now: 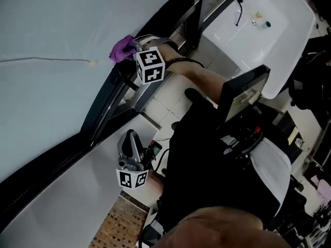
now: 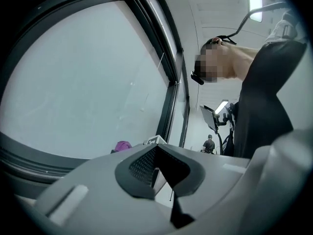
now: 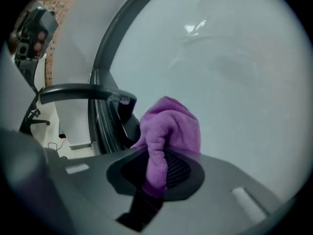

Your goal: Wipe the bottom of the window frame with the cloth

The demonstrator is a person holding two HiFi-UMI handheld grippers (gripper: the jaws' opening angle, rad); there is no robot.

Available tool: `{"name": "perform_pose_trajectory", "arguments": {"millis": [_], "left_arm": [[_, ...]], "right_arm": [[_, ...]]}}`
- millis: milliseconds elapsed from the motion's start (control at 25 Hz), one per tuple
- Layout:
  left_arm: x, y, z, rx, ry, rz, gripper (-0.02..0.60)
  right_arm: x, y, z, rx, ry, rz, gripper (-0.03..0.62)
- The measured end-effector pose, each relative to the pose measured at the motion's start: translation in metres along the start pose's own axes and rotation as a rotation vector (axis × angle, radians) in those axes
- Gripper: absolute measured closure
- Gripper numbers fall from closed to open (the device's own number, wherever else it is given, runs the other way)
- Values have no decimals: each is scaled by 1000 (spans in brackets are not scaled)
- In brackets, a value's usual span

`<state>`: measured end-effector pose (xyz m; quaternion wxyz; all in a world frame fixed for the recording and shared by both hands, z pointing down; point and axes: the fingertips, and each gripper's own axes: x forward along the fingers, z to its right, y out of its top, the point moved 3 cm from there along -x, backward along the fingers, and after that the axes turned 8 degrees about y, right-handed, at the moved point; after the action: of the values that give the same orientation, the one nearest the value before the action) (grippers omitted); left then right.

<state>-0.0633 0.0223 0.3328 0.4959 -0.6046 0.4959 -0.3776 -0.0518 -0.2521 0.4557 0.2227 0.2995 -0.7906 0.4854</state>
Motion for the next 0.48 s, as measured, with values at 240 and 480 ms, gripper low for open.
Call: {"name": "perform_pose_trajectory", "arguments": {"millis": [240, 480], "left_arm": [[8, -5, -4, -15, -25, -1, 578], [16, -13, -10, -28, -46, -9, 578]], "right_arm": [[-26, -67, 45, 21, -129, -173, 537], [-72, -178, 122, 140, -366, -462, 537]]}}
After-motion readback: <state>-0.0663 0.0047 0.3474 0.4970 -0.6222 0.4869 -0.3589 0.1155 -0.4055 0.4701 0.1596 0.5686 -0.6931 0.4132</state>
